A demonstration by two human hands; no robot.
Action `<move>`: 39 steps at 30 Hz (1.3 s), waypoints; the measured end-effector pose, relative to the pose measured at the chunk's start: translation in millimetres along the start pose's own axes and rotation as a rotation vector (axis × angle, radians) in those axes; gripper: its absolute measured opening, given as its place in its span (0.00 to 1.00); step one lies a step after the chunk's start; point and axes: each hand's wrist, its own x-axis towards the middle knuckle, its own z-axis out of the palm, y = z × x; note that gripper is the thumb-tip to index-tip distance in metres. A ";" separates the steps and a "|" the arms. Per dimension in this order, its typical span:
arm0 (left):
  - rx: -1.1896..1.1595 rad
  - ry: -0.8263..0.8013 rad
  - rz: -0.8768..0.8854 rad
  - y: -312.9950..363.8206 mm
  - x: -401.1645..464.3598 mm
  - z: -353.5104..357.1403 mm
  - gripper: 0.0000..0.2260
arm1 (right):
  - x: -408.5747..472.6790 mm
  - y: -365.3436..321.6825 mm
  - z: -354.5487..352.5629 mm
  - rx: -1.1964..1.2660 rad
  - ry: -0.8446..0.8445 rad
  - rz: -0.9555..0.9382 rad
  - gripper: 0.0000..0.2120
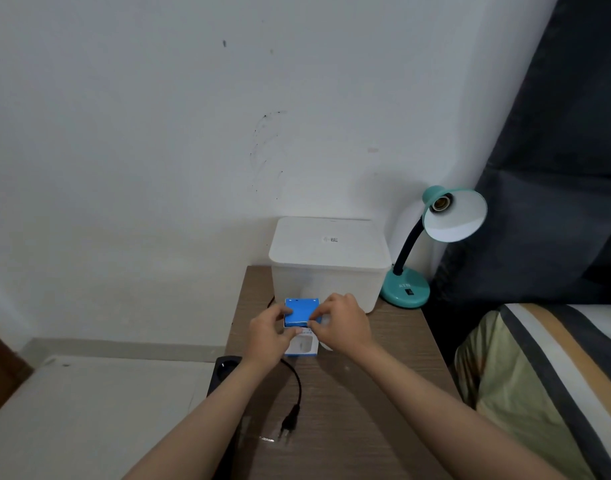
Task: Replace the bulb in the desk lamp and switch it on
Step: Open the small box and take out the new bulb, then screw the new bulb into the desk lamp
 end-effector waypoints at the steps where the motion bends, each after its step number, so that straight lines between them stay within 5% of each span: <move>1: 0.010 0.006 -0.004 -0.4 -0.3 0.4 0.15 | -1.3 -0.7 1.0 -0.008 -0.005 0.000 0.09; 8: 0.097 0.012 0.001 2.1 -0.7 -1.2 0.15 | -6.0 -0.6 6.9 0.092 -0.041 0.040 0.12; 16: 0.235 -0.026 0.099 17.0 0.6 -5.2 0.17 | -3.9 23.3 -37.8 0.638 0.121 0.406 0.13; 20: 0.213 -0.014 0.184 41.6 8.0 -0.3 0.16 | -6.8 50.1 -76.4 0.933 0.057 0.460 0.03; 24: 0.158 -0.025 0.274 75.5 19.3 16.9 0.17 | -15.0 76.7 -121.9 1.062 0.044 0.413 0.15; 31: 0.094 -0.077 0.486 145.7 53.2 61.0 0.18 | -18.7 115.1 -183.0 0.687 0.498 0.376 0.17; 39: 0.024 -0.097 0.580 205.5 105.6 113.8 0.19 | 16.3 143.2 -184.3 0.500 0.670 0.331 0.25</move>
